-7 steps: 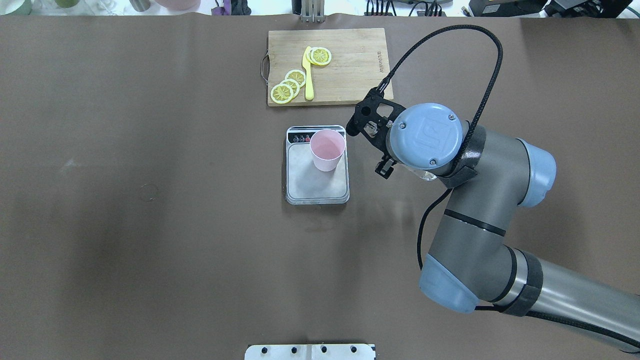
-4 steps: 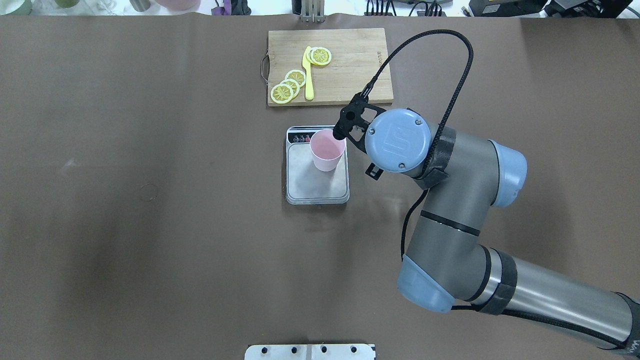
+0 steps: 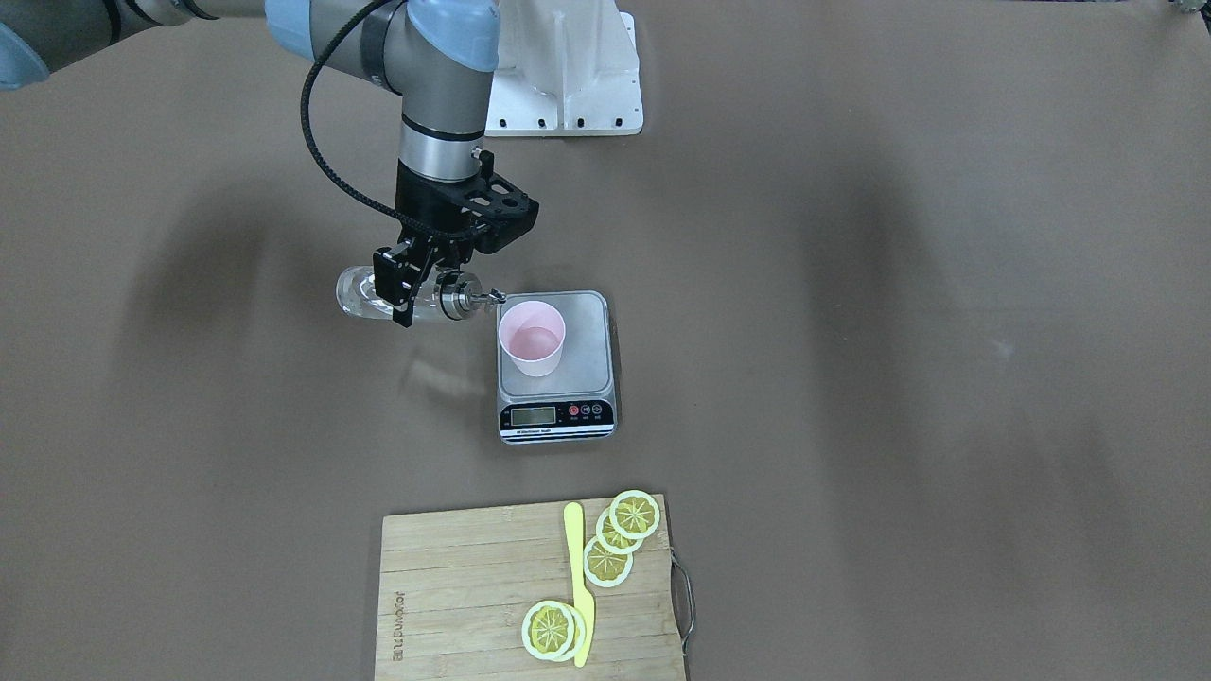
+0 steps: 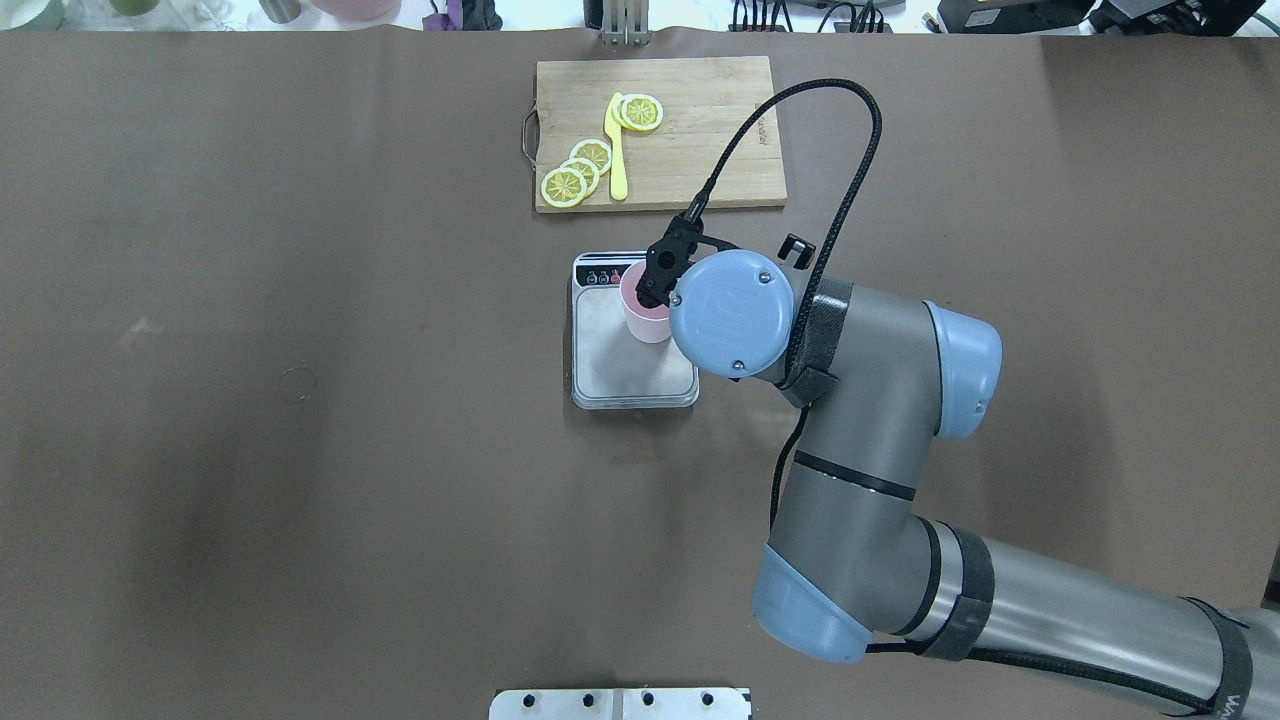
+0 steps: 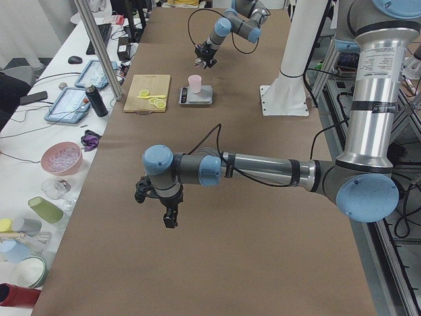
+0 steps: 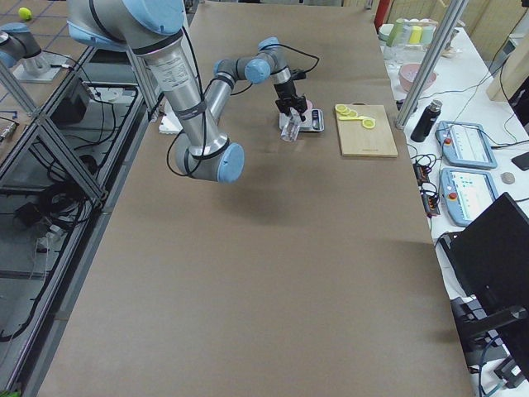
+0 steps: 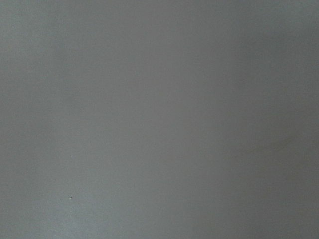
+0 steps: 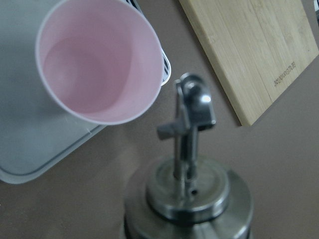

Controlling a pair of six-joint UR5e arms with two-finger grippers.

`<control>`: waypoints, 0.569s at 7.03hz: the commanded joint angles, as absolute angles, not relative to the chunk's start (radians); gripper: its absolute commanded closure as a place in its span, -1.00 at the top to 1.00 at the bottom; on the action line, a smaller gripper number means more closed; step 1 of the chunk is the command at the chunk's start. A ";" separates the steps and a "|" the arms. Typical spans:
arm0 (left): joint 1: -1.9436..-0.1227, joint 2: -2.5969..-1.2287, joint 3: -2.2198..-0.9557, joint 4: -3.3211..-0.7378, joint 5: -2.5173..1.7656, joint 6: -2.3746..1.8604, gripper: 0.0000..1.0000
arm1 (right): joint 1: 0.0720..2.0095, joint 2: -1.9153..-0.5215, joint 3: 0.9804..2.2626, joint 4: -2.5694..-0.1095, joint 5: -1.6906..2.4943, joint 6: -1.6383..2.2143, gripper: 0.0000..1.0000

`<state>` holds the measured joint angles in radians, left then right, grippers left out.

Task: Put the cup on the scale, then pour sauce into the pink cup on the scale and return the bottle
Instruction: 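Tilt the bottle spout into the pink cup with the right gripper to pour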

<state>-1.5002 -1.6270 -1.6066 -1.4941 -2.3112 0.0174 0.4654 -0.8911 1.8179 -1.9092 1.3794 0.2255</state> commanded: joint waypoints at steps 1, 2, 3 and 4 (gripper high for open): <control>-1.502 -1.628 -1.608 -1.494 -2.312 0.017 0.97 | 0.445 -0.850 1.781 -1.972 1.359 0.225 -0.51; -1.500 -1.628 -1.608 -1.493 -2.330 0.017 0.97 | 0.442 -0.827 1.738 -1.980 1.358 0.225 -0.51; -1.500 -1.628 -1.609 -1.493 -2.354 0.017 0.97 | 0.437 -0.819 1.720 -1.982 1.341 0.218 -0.51; -1.500 -1.634 -1.620 -1.483 -2.355 0.017 0.98 | 0.436 -0.821 1.721 -1.983 1.338 0.197 -0.51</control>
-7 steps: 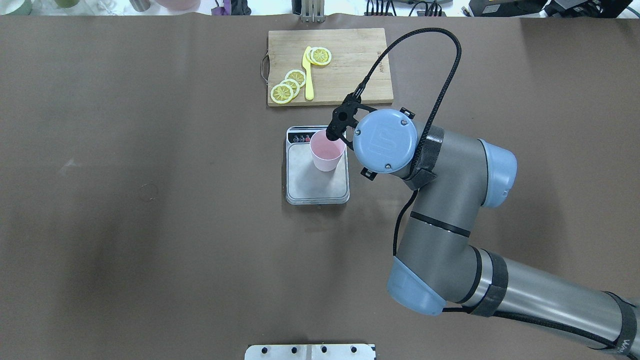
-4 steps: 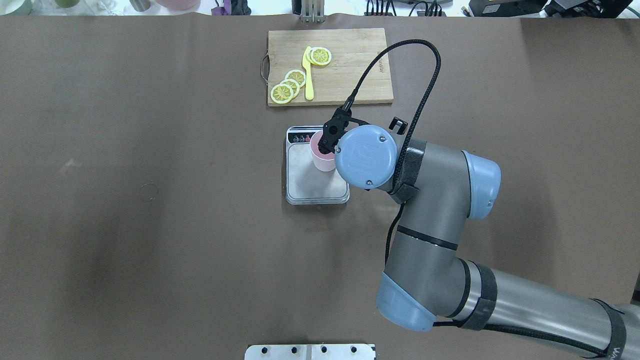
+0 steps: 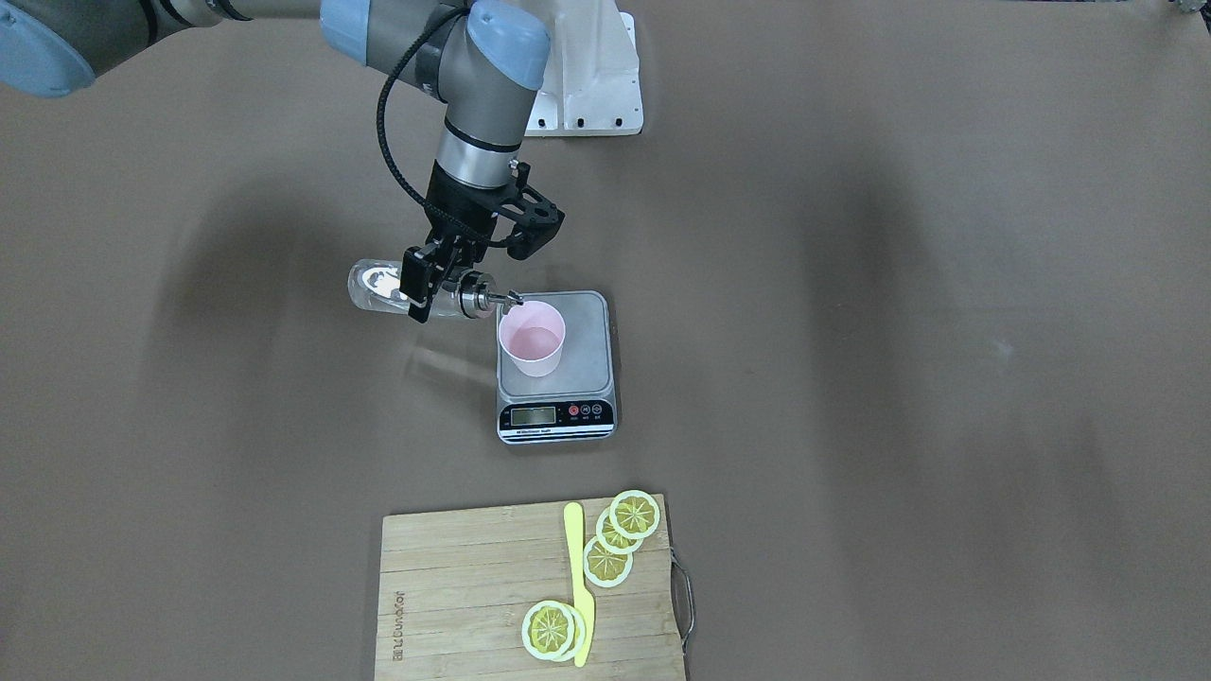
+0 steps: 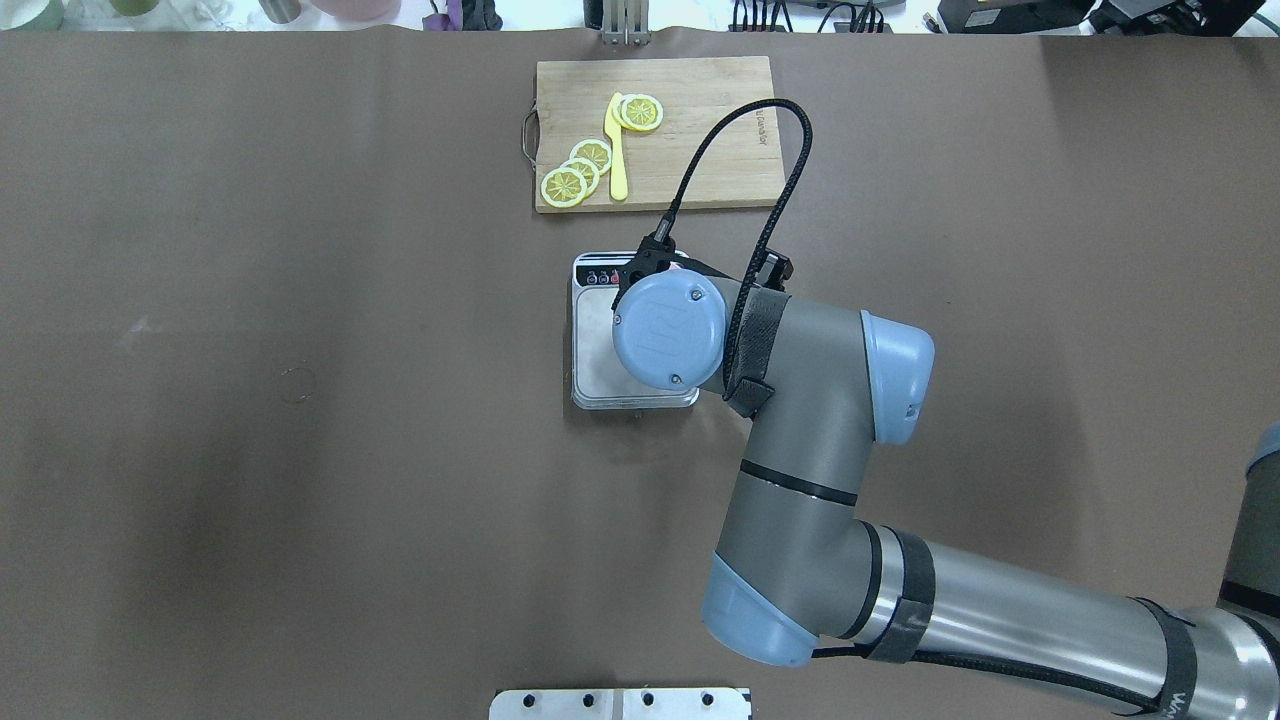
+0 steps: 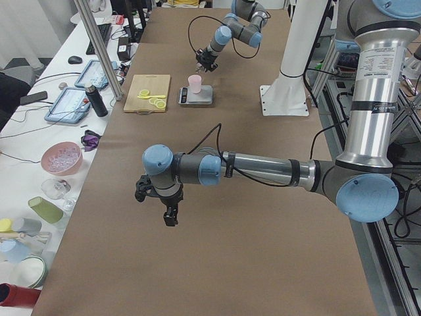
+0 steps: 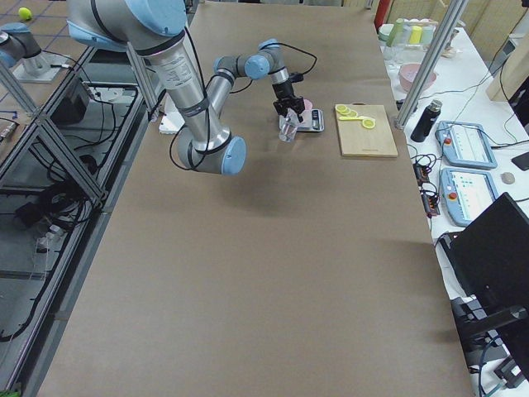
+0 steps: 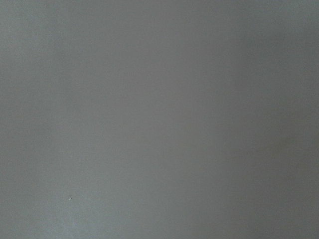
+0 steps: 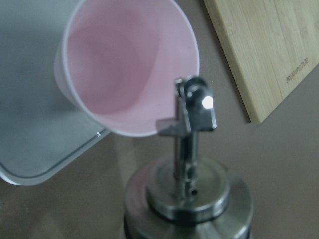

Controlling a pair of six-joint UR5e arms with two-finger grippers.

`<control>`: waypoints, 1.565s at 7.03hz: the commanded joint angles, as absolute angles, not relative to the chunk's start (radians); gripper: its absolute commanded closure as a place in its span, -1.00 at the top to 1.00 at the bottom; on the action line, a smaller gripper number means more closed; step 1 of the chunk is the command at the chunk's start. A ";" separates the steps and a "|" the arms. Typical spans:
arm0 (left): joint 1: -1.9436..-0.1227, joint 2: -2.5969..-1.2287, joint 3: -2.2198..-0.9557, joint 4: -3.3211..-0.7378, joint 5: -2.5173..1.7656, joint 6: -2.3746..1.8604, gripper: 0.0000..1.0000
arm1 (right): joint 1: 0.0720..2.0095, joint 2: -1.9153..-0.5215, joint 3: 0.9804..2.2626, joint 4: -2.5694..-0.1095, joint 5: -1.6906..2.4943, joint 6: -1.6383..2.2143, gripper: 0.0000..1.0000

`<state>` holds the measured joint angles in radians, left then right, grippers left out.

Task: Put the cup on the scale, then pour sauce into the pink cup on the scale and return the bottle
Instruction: 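Tilt the bottle spout into the pink cup with the right gripper to pour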

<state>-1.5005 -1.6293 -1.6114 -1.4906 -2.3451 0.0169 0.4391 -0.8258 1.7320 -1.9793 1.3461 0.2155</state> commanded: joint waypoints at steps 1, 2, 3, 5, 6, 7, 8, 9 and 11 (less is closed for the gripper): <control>-1.500 -1.631 -1.635 -1.480 -2.355 0.015 0.98 | 0.436 -0.818 1.724 -1.994 1.332 0.157 -0.51; -1.500 -1.628 -1.641 -1.480 -2.353 0.015 0.98 | 0.437 -0.809 1.727 -2.023 1.318 0.128 -0.51; -1.500 -1.628 -1.646 -1.480 -2.355 0.015 0.98 | 0.437 -0.784 1.727 -2.080 1.312 0.106 -0.51; -1.500 -1.626 -1.641 -1.488 -2.376 0.015 0.97 | 0.443 -0.765 1.729 -2.138 1.304 0.094 -0.51; -1.500 -1.628 -1.644 -1.491 -2.376 0.017 0.97 | 0.455 -0.765 1.727 -2.141 1.304 0.087 -0.51; -1.499 -1.628 -1.644 -1.493 -2.375 0.017 0.97 | 0.466 -0.765 1.723 -2.140 1.304 0.084 -0.51; -1.499 -1.628 -1.644 -1.493 -2.372 0.017 0.97 | 0.475 -0.765 1.721 -2.140 1.304 0.083 -0.51; -1.497 -1.631 -1.644 -1.494 -2.370 0.015 0.98 | 0.476 -0.765 1.710 -2.143 1.304 0.081 -0.51; -1.499 -1.631 -1.647 -1.494 -2.375 0.015 0.97 | 0.477 -0.761 1.689 -2.148 1.301 0.063 -0.51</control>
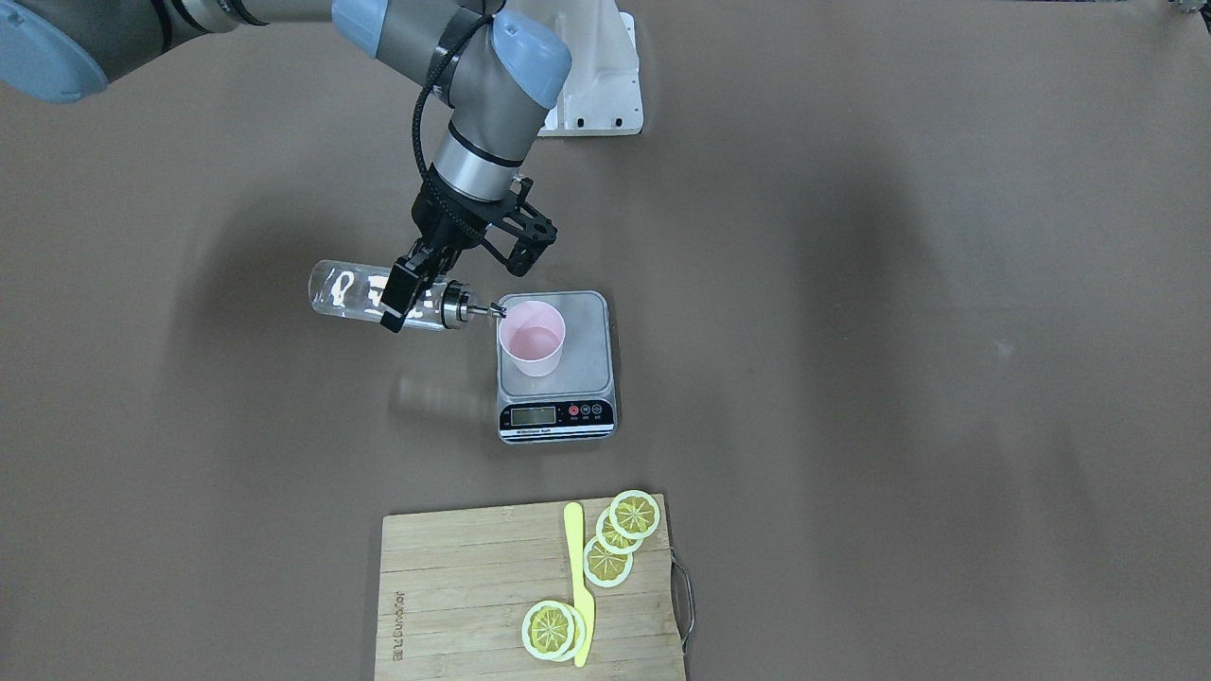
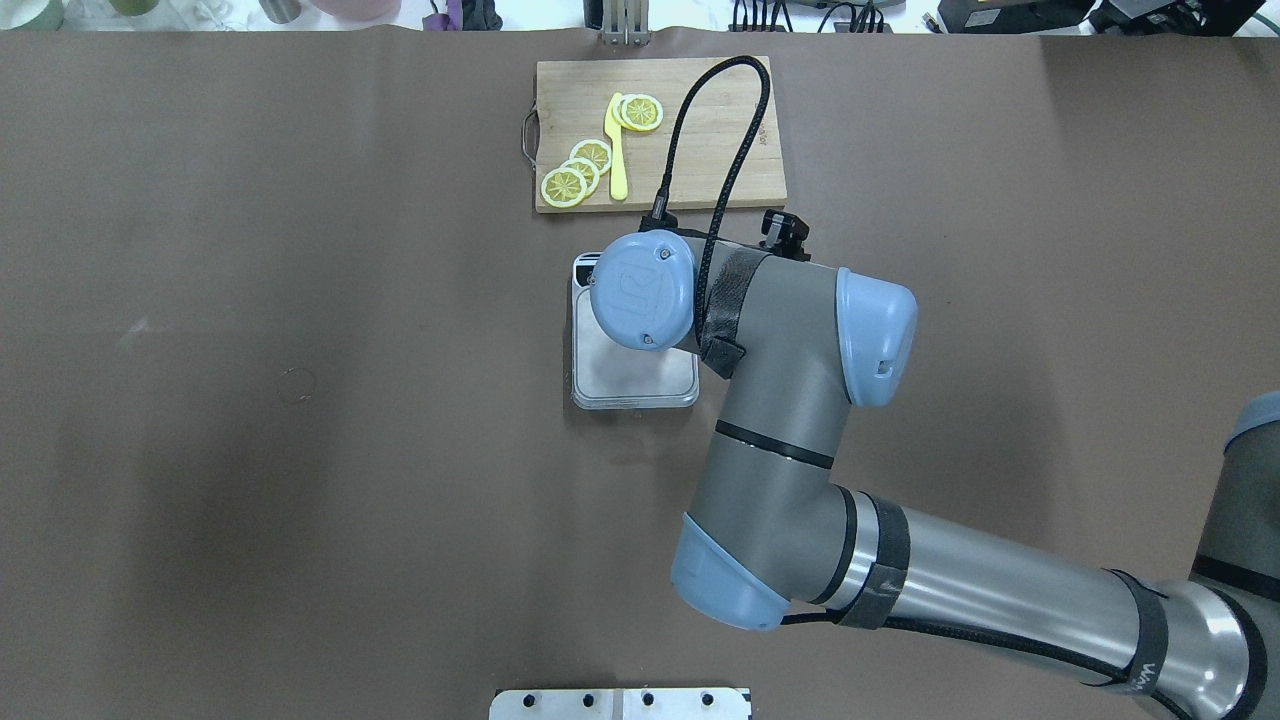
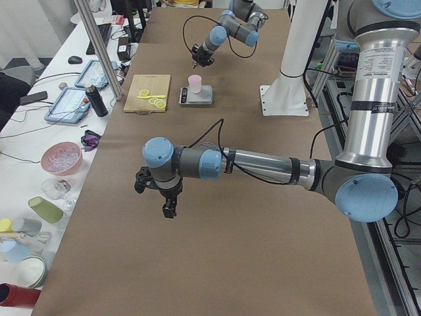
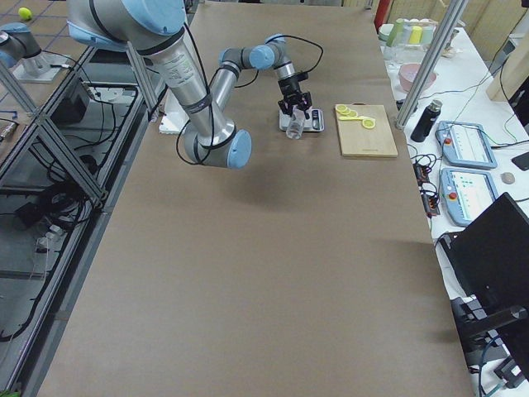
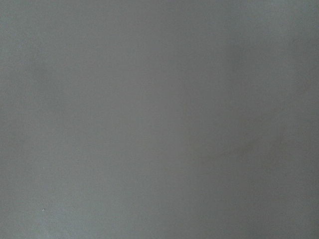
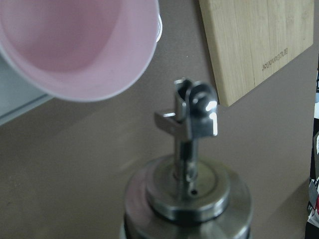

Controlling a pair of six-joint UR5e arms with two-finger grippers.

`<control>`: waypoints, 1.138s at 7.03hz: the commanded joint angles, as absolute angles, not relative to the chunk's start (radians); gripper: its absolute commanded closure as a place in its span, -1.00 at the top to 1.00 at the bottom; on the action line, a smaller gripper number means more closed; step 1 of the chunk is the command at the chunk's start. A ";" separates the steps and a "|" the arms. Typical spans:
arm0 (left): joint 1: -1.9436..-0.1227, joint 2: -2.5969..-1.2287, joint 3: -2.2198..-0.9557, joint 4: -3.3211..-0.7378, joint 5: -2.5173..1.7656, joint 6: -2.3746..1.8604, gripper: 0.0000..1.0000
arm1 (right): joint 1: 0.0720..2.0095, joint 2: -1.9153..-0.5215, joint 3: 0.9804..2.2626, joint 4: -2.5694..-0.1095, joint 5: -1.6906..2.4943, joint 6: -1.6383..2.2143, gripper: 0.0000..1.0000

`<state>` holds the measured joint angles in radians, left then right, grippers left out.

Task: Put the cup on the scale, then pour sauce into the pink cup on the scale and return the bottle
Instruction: 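Tilt the bottle spout into the pink cup with the right gripper to pour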

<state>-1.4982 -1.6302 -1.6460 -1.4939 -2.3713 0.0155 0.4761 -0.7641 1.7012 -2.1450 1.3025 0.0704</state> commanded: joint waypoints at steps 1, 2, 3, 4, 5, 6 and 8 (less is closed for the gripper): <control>-1.499 -1.631 -1.647 -1.494 -2.373 0.015 0.97 | 0.476 -0.753 1.681 -2.151 1.298 0.063 -0.51; -1.499 -1.631 -1.647 -1.494 -2.373 0.015 0.98 | 0.472 -0.747 1.678 -2.163 1.289 0.063 -0.51; -1.499 -1.631 -1.647 -1.496 -2.370 0.017 0.97 | 0.462 -0.732 1.665 -2.189 1.278 0.063 -0.51; -1.499 -1.631 -1.647 -1.496 -2.370 0.017 0.97 | 0.450 -0.729 1.664 -2.204 1.266 0.063 -0.51; -1.499 -1.631 -1.646 -1.496 -2.370 0.017 0.97 | 0.437 -0.729 1.664 -2.215 1.256 0.063 -0.51; -1.499 -1.629 -1.644 -1.496 -2.368 0.017 0.97 | 0.425 -0.726 1.660 -2.226 1.244 0.064 -0.51; -1.499 -1.629 -1.646 -1.496 -2.367 0.015 0.97 | 0.422 -0.715 1.658 -2.256 1.243 0.064 -0.51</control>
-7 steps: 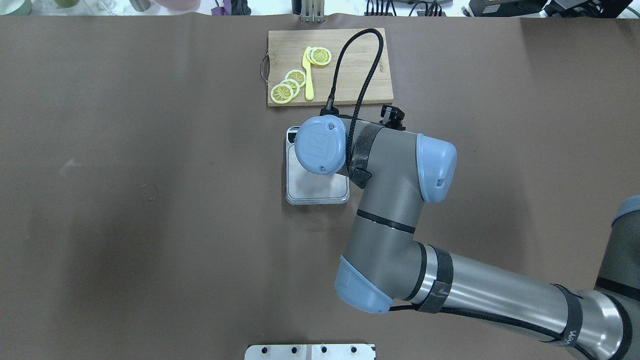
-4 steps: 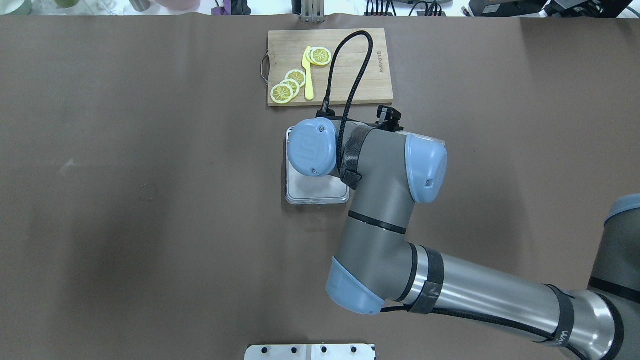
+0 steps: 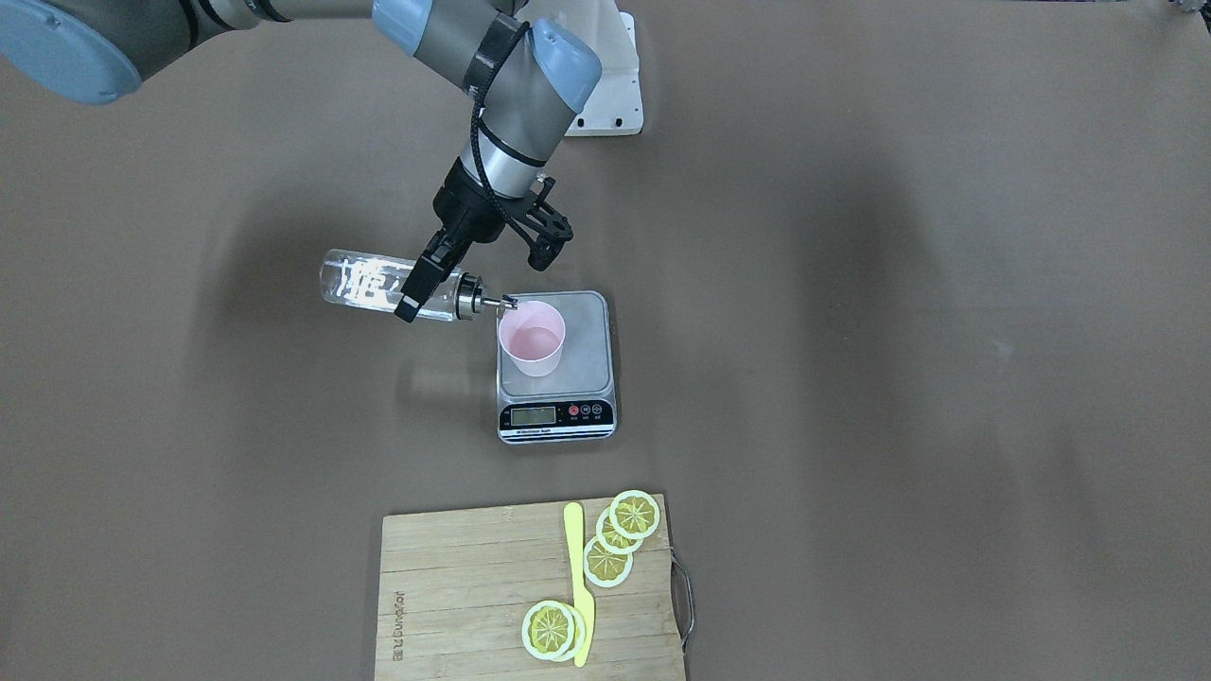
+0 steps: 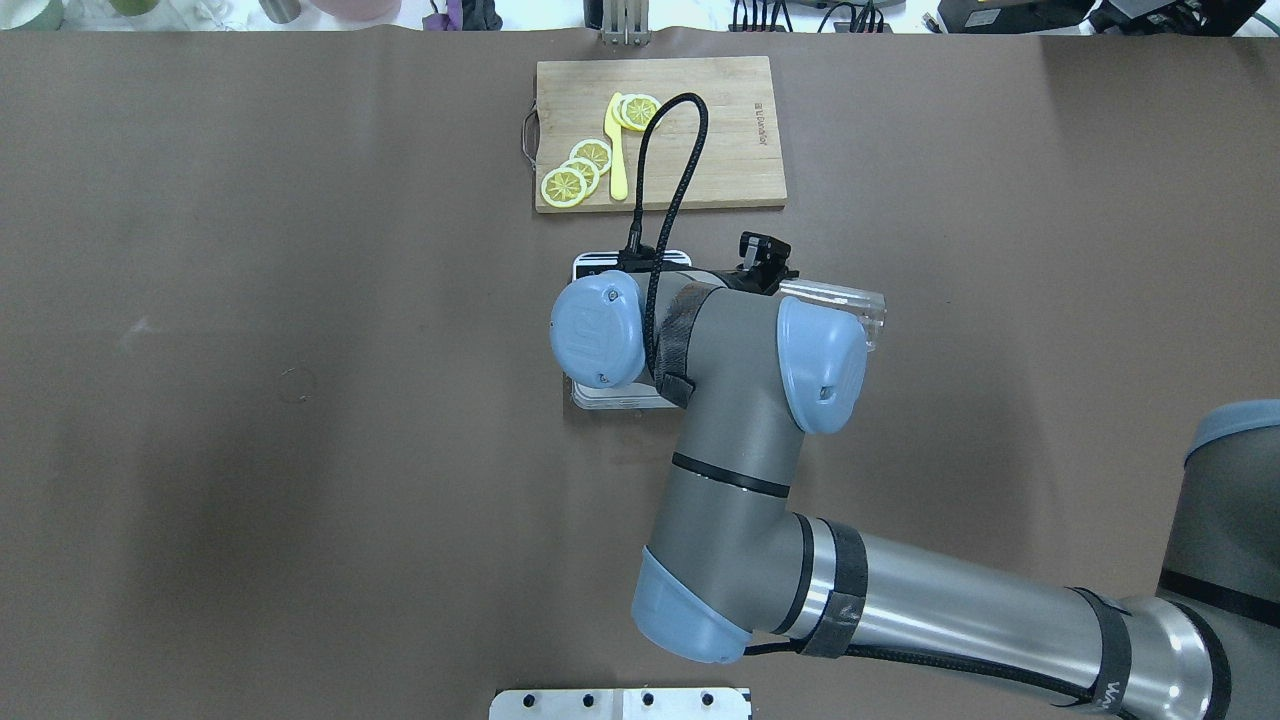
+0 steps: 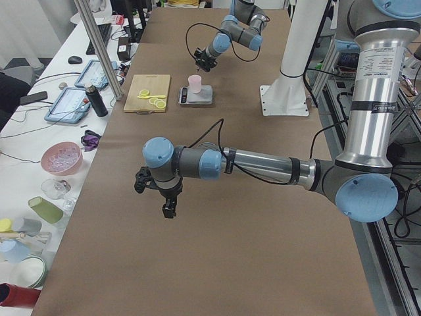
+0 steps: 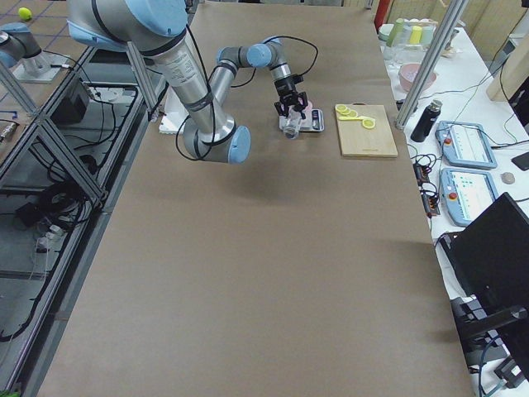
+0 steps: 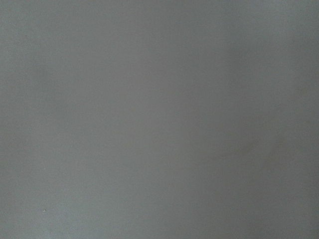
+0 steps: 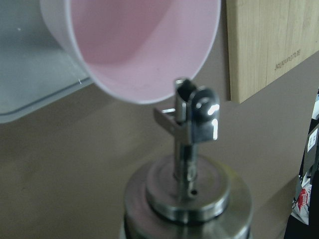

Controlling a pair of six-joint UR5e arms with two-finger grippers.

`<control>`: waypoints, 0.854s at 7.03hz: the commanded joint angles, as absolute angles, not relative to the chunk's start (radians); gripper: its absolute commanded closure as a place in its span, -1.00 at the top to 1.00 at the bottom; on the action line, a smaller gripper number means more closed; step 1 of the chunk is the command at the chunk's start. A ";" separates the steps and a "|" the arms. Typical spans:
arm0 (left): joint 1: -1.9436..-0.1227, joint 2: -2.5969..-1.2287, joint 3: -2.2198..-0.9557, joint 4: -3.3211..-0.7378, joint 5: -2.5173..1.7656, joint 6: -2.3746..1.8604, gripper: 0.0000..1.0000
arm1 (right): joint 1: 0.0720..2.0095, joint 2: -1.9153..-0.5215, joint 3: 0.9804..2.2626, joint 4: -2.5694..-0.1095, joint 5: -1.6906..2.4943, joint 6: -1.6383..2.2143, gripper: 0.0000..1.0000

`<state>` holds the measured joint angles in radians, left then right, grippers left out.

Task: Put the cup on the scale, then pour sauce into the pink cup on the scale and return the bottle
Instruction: 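Tilt the bottle spout into the pink cup with the right gripper to pour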

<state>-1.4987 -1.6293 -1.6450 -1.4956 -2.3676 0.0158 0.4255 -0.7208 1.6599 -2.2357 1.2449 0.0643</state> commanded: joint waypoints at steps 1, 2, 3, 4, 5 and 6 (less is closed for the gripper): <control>-1.499 -1.629 -1.646 -1.497 -2.367 0.017 0.97 | 0.422 -0.706 1.658 -2.281 1.243 0.064 -0.51; -1.499 -1.629 -1.646 -1.496 -2.367 0.017 0.97 | 0.420 -0.695 1.654 -2.298 1.243 0.064 -0.51; -1.499 -1.631 -1.646 -1.496 -2.367 0.017 0.97 | 0.422 -0.693 1.654 -2.313 1.243 0.064 -0.51; -1.497 -1.632 -1.647 -1.496 -2.367 0.008 0.98 | 0.420 -0.693 1.654 -2.333 1.243 0.064 -0.52; -1.497 -1.632 -1.649 -1.497 -2.367 0.014 0.98 | 0.420 -0.695 1.654 -2.336 1.243 0.064 -0.51; -1.497 -1.632 -1.648 -1.497 -2.367 0.015 0.97 | 0.420 -0.693 1.654 -2.335 1.243 0.064 -0.51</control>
<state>-1.4974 -1.6319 -1.6479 -1.4967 -2.3670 0.0131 0.4205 -0.6944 1.6537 -2.3317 1.2425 0.0644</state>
